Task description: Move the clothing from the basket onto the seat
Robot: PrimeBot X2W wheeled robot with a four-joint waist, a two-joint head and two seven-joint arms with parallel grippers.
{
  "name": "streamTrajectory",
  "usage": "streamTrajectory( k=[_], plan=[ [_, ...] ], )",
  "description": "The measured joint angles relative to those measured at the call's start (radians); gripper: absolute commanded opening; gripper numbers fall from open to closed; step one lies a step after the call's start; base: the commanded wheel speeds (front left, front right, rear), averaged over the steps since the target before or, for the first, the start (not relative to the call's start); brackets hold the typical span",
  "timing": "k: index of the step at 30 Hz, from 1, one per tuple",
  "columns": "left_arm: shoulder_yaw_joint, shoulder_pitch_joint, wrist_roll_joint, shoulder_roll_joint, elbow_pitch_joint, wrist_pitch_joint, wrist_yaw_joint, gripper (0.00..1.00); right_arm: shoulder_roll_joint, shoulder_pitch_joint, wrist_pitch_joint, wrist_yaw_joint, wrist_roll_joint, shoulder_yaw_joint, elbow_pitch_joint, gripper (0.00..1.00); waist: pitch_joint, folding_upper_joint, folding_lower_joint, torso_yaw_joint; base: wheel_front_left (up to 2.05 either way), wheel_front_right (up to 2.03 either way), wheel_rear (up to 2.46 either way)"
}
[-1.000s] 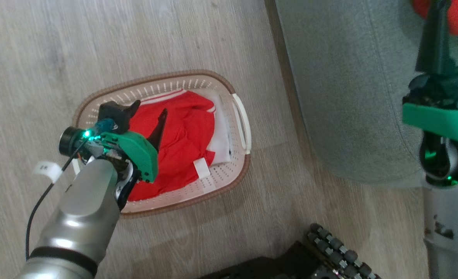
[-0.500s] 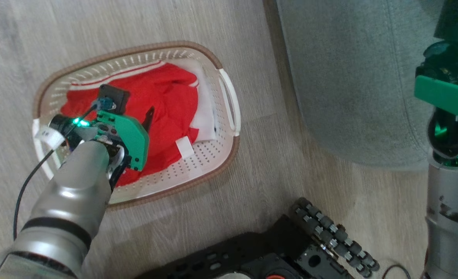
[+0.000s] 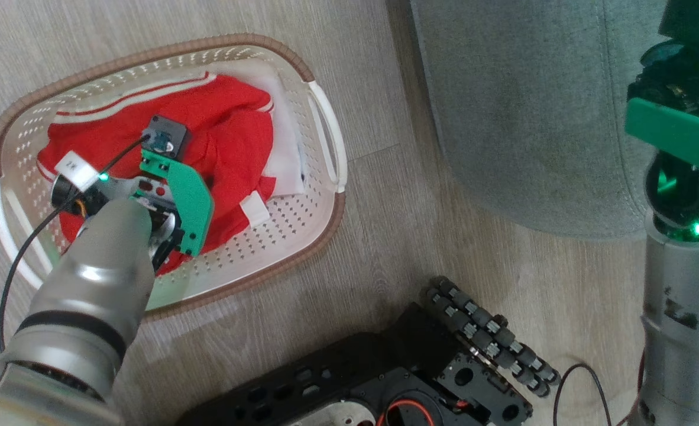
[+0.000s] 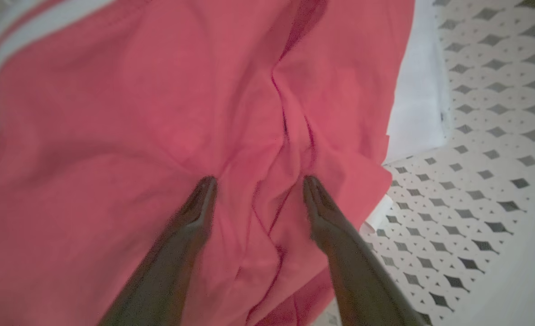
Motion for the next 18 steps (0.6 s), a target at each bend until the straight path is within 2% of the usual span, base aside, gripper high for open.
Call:
streamTrajectory(
  k=[6, 7, 8, 9, 10, 11, 18],
  plan=[
    [-0.035, -0.004, -0.019, 0.008, 0.012, 0.081, -0.007, 1.0, 0.001, -0.002, 0.0, 0.0, 0.0, 0.001, 0.0, 1.0, 0.01, 0.0, 0.0, -0.002, 0.0, 0.0, 0.0],
    [-0.038, -0.005, -0.02, 0.01, 0.012, 0.083, -0.007, 0.82, 0.001, -0.003, 0.0, 0.0, 0.0, 0.002, 0.0, 1.0, 0.011, 0.0, 0.0, -0.003, 0.0, 0.0, 0.0],
    [-0.04, -0.007, -0.025, 0.01, 0.012, 0.087, -0.007, 0.48, 0.001, -0.005, 0.0, 0.0, 0.0, 0.002, 0.001, 1.0, 0.011, 0.0, 0.0, -0.003, 0.0, 0.0, 0.0],
    [-0.042, -0.008, -0.031, 0.01, 0.014, 0.087, -0.007, 0.31, 0.001, -0.008, 0.0, 0.0, 0.0, 0.002, 0.001, 1.0, 0.01, 0.0, 0.0, -0.003, 0.0, 0.0, 0.0],
    [-0.046, -0.009, -0.035, 0.011, 0.014, 0.087, -0.007, 0.31, 0.001, -0.012, 0.0, 0.0, 0.0, 0.002, 0.002, 1.0, 0.009, 0.0, 0.0, -0.002, 0.0, 0.0, 0.0],
    [-0.05, -0.009, -0.038, 0.013, 0.014, 0.086, -0.007, 0.0, 0.001, -0.013, 0.0, 0.0, 0.0, 0.002, 0.003, 1.0, 0.006, 0.0, 0.0, -0.001, 0.0, 0.0, 0.0],
    [-0.094, -0.004, -0.074, 0.015, -0.003, 0.06, -0.007, 0.0, 0.002, -0.013, 0.0, 0.0, 0.001, -0.001, 0.015, 1.0, -0.031, 0.0, 0.0, 0.012, 0.0, 0.0, 0.0]
  ],
)
